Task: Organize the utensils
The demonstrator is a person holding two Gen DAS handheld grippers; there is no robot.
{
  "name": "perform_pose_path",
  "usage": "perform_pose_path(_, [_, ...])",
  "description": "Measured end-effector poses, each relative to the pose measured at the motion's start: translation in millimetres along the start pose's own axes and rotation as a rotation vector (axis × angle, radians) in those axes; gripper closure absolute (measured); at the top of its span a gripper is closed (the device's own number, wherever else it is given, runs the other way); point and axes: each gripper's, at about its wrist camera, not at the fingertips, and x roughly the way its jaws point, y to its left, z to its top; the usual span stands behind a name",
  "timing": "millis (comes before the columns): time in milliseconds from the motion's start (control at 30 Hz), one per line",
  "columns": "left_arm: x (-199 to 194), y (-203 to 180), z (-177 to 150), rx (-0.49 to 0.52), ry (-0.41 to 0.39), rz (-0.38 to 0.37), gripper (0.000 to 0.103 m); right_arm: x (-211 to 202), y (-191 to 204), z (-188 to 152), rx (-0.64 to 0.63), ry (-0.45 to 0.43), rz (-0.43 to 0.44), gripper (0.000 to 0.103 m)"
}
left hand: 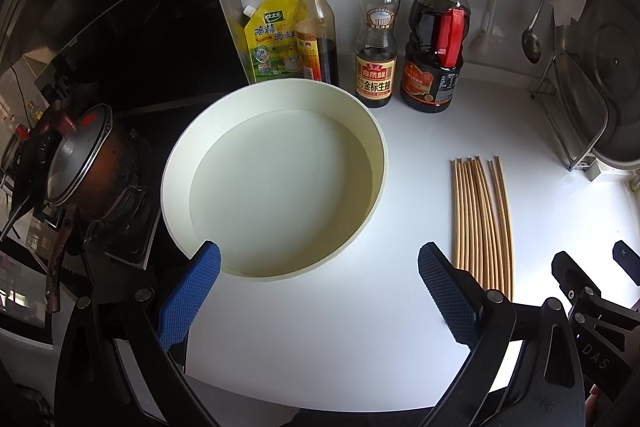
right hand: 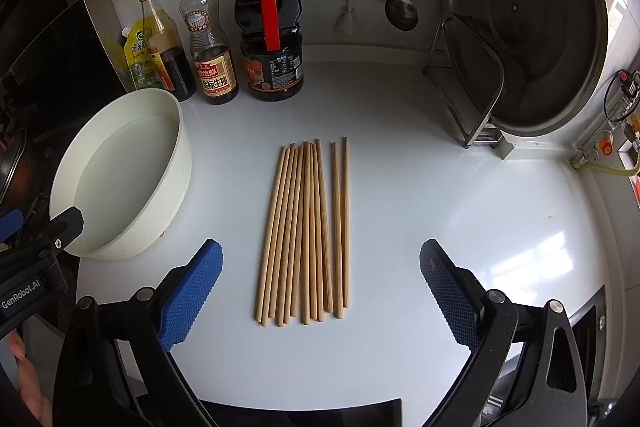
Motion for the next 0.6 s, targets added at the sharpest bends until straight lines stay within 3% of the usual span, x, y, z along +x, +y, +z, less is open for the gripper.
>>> perform_pose_path(600, [-1.8, -3.1, -2.2, -0.001, -0.003, 0.003, 0.006, -0.1, -3.7, -0.6, 0.001, -0.001, 0.003, 0.008])
